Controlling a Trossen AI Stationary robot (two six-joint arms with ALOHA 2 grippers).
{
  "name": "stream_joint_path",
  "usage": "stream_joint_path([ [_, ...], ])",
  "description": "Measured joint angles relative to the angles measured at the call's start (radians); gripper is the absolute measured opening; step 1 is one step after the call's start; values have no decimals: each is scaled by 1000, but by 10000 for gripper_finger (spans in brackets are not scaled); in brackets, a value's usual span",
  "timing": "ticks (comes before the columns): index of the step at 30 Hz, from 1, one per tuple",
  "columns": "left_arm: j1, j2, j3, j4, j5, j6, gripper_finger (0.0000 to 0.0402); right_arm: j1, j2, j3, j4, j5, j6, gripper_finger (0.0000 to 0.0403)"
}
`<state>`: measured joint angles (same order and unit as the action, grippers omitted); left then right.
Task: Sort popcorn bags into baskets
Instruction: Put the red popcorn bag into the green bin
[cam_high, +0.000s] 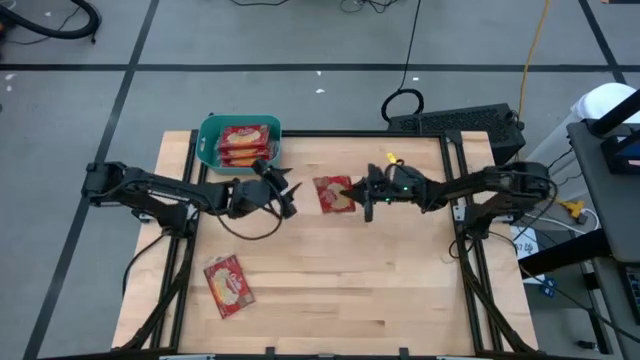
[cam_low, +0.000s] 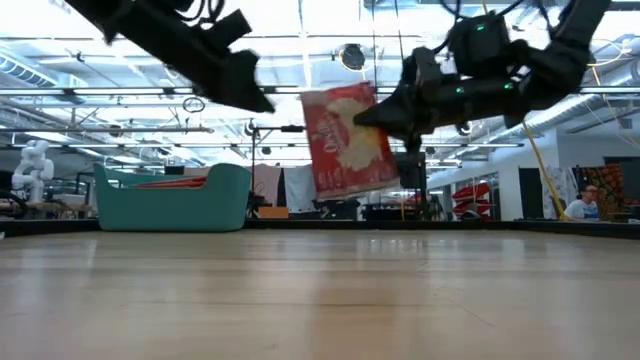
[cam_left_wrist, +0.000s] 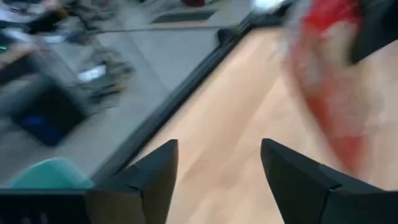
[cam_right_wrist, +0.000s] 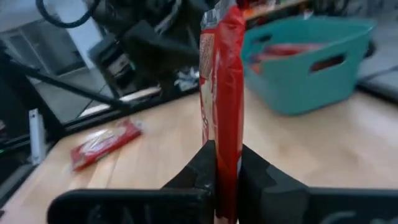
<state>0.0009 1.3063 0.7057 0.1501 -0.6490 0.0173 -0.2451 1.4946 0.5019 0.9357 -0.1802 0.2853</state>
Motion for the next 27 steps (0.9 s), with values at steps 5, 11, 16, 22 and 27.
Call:
stream_joint_path([
  [5, 32, 10, -78, 145, 204, -81, 205, 12, -38, -71, 191, 56, -14, 19],
  [11, 21, 17, -200, 458, 363, -90, 187, 48, -28, -116, 377, 136, -28, 15],
  [16, 23, 18, -231, 612, 393, -83, 209, 78, -28, -115, 481, 186, -107, 15],
  [22, 23, 52, -230, 757, 438, -60, 263, 109, -5, -73, 607, 183, -195, 15],
  [27, 20, 95, -226, 886, 511, 4, 281, 136, 50, -14, 631, 178, -233, 15],
])
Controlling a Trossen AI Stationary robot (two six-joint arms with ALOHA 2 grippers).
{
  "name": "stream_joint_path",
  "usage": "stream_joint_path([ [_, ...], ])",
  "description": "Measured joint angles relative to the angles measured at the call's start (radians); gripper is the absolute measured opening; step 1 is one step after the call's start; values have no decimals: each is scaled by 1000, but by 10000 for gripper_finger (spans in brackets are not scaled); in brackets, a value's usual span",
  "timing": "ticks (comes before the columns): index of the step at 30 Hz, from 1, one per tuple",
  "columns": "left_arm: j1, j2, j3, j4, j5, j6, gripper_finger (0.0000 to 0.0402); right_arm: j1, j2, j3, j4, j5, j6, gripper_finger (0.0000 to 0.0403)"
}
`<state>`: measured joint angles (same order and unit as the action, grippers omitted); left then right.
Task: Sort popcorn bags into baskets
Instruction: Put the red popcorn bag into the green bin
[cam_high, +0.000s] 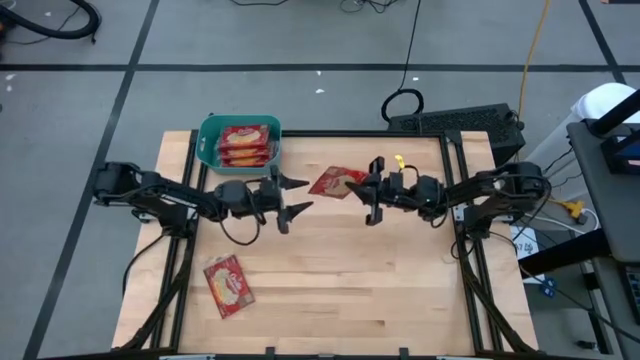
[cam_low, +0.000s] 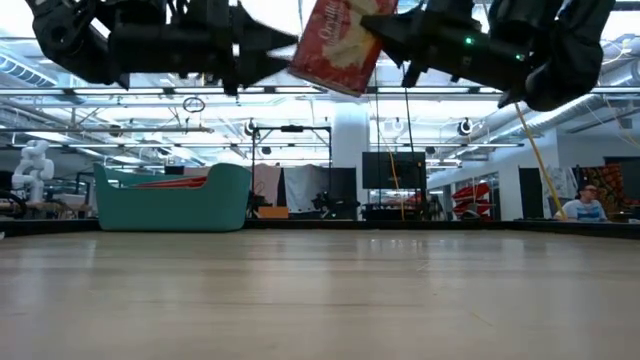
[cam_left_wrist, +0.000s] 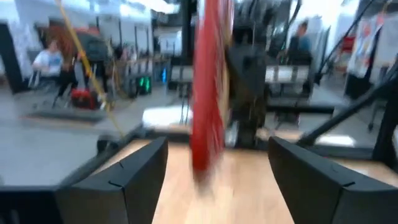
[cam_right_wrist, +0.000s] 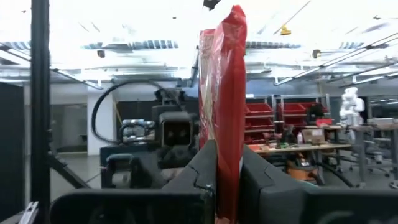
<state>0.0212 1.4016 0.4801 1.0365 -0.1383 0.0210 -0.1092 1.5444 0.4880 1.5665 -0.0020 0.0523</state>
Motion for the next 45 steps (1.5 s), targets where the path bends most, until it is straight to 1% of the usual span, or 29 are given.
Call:
stream_joint_path([
  [2, 0, 17, 16, 36, 23, 7, 281, 9, 33, 33, 2, -2, -2, 15],
  [4, 0, 20, 19, 18, 33, 24, 273, 19, 66, 61, 1, -2, -10, 15],
  [9, 0, 35, 30, -3, 37, 27, 227, 26, 126, 122, 1, -3, -20, 15],
  [15, 0, 30, 30, -20, 33, 26, 148, 26, 111, 135, 2, -3, -24, 15],
  [22, 13, 21, 30, -30, 30, 30, 30, 26, 100, 135, 2, -8, -40, 15],
  [23, 13, 15, 30, -38, 33, 33, 21, 26, 100, 135, 2, -8, -38, 16],
  [24, 13, 7, 30, -47, 35, 39, 20, 26, 100, 135, 1, -6, -32, 17],
  [27, 17, -43, 29, -112, 37, 51, 29, 24, 100, 136, -13, 0, -6, 29],
  [29, 30, -101, 29, -207, 66, 59, 39, 23, 99, 136, -38, 3, 5, 43],
  [30, 41, -143, 32, -283, 83, 59, 40, 22, 99, 136, -53, 4, 8, 53],
  [34, 87, -320, 78, -635, 96, 64, 21, 12, 99, 136, -138, 11, 25, 95],
  [37, 126, -438, 139, -907, 91, 97, 20, 4, 99, 136, -266, 35, 54, 123],
  [41, 192, -538, 257, -1248, 28, 113, 25, -2, 99, 136, -469, 34, 93, 147],
  [45, 270, -559, 367, -1531, -55, 136, 28, 0, 99, 136, -626, 33, 94, 156],
])
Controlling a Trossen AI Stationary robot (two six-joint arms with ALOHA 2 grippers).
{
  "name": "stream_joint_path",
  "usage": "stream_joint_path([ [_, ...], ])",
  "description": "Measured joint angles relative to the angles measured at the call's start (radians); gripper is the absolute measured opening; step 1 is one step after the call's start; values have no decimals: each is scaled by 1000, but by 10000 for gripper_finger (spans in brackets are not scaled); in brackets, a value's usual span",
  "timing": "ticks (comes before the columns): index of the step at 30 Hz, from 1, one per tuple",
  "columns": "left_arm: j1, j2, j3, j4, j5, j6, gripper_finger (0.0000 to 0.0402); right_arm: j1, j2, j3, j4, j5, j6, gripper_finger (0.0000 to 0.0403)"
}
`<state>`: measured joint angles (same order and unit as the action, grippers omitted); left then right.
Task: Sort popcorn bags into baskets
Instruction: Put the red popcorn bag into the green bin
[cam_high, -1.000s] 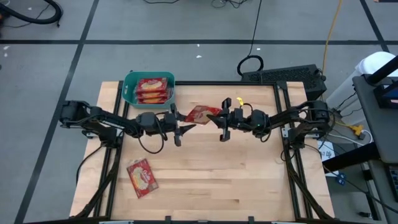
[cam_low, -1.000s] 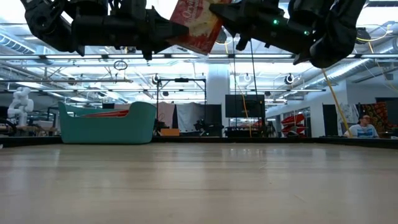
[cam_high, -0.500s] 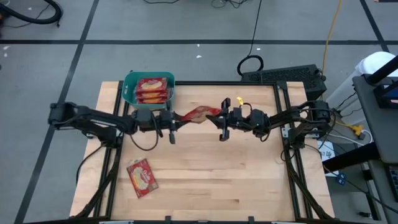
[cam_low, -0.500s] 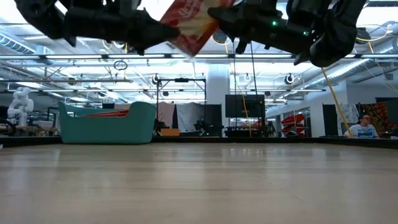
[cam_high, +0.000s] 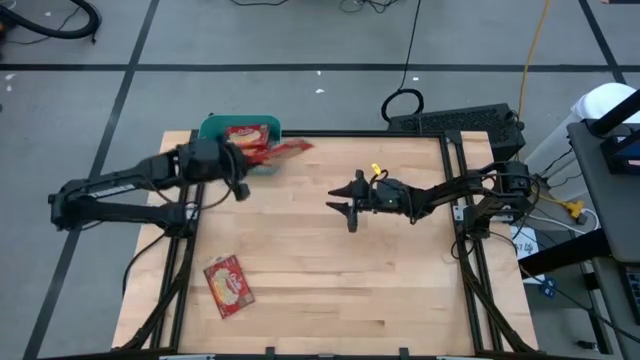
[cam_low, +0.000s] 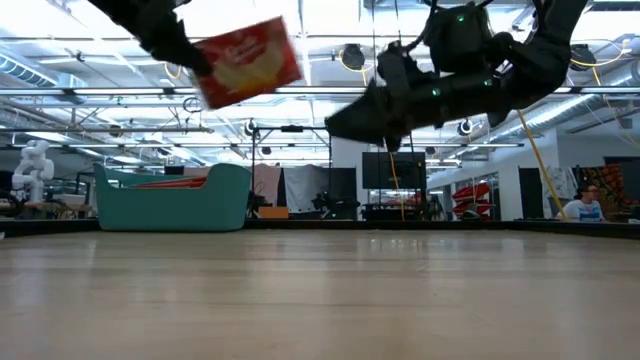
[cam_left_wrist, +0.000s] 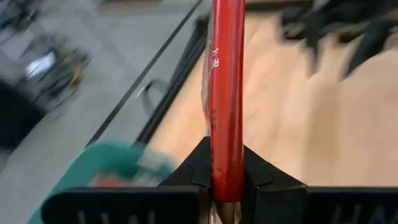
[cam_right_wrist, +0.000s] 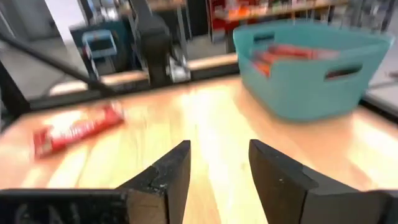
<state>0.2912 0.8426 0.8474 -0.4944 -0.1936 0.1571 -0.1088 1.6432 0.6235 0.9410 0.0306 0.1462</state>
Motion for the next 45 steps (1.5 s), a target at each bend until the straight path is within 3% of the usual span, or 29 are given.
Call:
stream_joint_path([
  [6, 159, 15, 102, -244, -31, 96, 21, 12, 0, 0, -83, -7, -9, 157],
  [17, 498, 77, 116, -320, -36, 258, 26, 29, 0, 0, -103, -9, -60, 157],
  [22, 569, 111, 116, -375, 179, 271, 28, 39, 0, 0, -111, -2, -34, 157],
  [27, 573, 107, 116, -475, 243, 294, 29, 29, 0, 11, -7, 60, -43, 160],
  [29, 562, 97, 116, -516, 315, 294, 29, 18, 0, 54, -11, 76, -56, 166],
  [34, 465, 56, 116, -521, 471, 260, 30, -2, 14, 228, -206, 82, -70, 203],
  [41, 246, 40, 114, -533, 504, 195, 30, -23, 80, 386, -282, 92, -109, 257],
  [45, 145, 40, 104, -507, 494, 166, 30, -25, 147, 443, -251, -24, -108, 264],
])
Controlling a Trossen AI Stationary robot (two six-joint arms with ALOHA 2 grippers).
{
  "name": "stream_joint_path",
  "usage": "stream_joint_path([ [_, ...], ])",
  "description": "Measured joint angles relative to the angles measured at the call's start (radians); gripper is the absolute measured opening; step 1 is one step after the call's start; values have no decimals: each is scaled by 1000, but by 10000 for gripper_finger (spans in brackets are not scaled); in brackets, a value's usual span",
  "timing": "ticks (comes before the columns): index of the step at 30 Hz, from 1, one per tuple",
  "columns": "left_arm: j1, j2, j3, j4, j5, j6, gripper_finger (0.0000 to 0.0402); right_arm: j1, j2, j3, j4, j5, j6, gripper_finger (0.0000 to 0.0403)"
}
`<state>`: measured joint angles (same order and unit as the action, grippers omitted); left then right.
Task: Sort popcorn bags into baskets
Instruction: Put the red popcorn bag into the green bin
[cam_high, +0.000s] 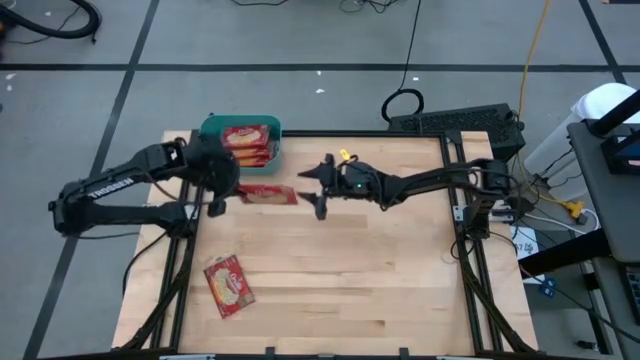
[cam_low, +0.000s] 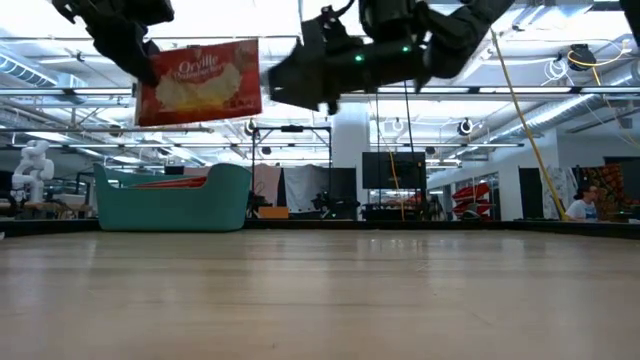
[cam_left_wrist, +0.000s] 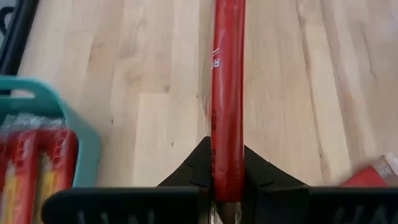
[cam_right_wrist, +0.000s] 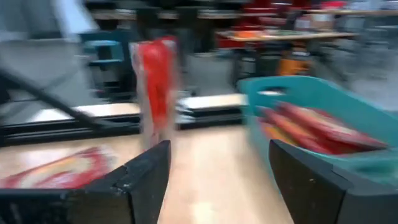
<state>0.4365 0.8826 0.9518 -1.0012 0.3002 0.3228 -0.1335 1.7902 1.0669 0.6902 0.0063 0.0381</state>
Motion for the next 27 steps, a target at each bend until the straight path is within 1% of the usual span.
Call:
stream_joint_path([
  [1, -20, 0, -2, 9, -13, -9, 30, 0, 19, 16, 12, -48, 1, 263],
  [3, -52, 0, -3, 9, -53, -30, 30, 5, 56, 42, 34, -102, 1, 256],
  [6, -81, 0, -4, 0, -95, -51, 31, 16, 104, 68, 63, -120, 0, 238],
  [8, -94, 0, -4, 0, -100, -66, 31, 18, 122, 78, 67, -143, 1, 224],
  [11, -106, 0, -4, -16, -108, -73, 31, 18, 122, 78, 58, -157, 27, 203],
  [13, -108, 0, -4, -48, -141, -75, 31, 18, 104, 71, 13, -157, 29, 199],
  [16, -107, 1, -4, -98, -199, -93, 31, 18, 54, 69, -92, -163, 23, 209],
  [19, -107, 1, -4, -98, -207, -106, 31, 24, 21, 69, -151, -169, 12, 230],
  [22, -107, 1, -4, -78, -206, -109, 31, 31, 24, 69, -137, -164, 7, 252],
  [25, -107, 1, -4, -39, -202, -109, 31, 31, 41, 69, -58, -94, 10, 268],
  [27, -108, 1, -4, -22, -195, -98, 31, 31, 45, 69, -36, -66, 13, 272],
])
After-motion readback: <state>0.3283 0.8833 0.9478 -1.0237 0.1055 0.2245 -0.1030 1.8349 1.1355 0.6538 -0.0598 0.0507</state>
